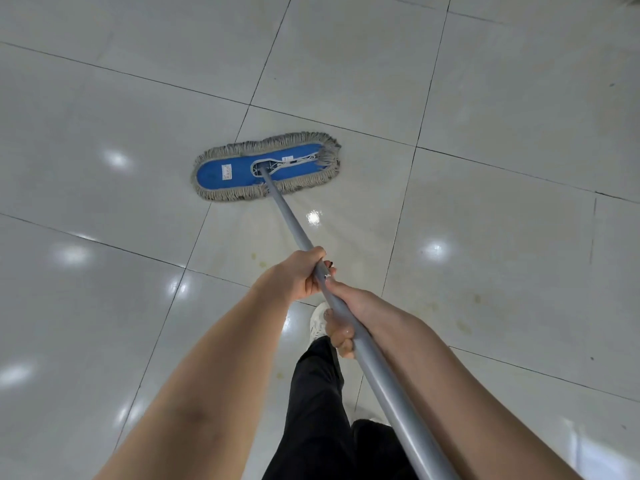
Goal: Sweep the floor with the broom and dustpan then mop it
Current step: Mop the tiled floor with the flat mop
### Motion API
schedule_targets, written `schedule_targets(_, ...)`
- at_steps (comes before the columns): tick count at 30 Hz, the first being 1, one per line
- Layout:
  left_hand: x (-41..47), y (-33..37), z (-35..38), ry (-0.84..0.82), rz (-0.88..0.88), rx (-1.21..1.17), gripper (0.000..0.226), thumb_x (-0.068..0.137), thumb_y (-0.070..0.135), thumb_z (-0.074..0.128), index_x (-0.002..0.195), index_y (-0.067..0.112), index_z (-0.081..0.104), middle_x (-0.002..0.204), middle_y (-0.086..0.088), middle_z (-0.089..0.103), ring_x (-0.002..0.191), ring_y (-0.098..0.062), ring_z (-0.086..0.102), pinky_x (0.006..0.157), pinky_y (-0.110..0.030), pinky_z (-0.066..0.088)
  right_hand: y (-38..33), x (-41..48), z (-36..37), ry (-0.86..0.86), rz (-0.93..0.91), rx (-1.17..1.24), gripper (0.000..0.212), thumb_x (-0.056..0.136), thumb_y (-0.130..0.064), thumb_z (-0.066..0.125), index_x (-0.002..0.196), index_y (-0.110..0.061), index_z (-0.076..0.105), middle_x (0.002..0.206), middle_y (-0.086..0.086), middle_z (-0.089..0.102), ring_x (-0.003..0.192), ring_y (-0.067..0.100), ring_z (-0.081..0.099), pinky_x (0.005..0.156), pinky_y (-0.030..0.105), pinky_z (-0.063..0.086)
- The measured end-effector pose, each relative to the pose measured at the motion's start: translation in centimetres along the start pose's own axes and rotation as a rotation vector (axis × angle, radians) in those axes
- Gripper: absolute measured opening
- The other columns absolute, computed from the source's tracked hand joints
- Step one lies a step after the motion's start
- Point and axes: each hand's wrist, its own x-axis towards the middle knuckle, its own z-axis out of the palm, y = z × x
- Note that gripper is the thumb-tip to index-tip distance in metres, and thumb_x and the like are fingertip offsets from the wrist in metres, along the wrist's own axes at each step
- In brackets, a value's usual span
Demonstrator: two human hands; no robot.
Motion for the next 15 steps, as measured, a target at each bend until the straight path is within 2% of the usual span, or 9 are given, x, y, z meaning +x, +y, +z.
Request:
schedule_targets(2,-1.0,-3.3,0.5,0.007,-0.003,0.013,0.015,0.093,0.009,0.045,0.078,0.007,0.046,0.067,-0.004,0.052,0.038,-0.009,0.058,0.052,-0.022,0.05,3.2,-0.4,-1.1,0.004,-0.004,-0.012,0.055,0.087,-0.061,0.053,0.07,-0.01,0.041,0.042,-0.002,0.038,0.025,0.007,0.035,0.03,0.011,0.031)
schedule_targets(10,-5.6,-20.3,3.5,-0.011,-0.014,-0.017,0.011,0.095,0.013,0.048,0.089,0.004,0.048,0.069,-0.005,0.055,0.04,-0.01,0.06,0.045,-0.021,0.052,19.2,-4.0,-7.3,0.044,0.014,-0.077,0.055,0.085,-0.06,0.055,0.066,-0.011,0.041,0.042,-0.001,0.04,0.025,0.006,0.036,0.03,0.011,0.031)
schedule_targets(15,-8.8,-28.2,5.1,-0.016,-0.062,-0.021,0.01,0.094,0.014,0.049,0.098,0.005,0.048,0.069,-0.004,0.056,0.043,-0.011,0.062,0.044,-0.021,0.052,26.7,-7.1,-9.8,0.055,0.076,-0.089,0.055,0.086,-0.061,0.053,0.067,-0.01,0.042,0.043,-0.001,0.04,0.026,0.007,0.036,0.029,0.013,0.032)
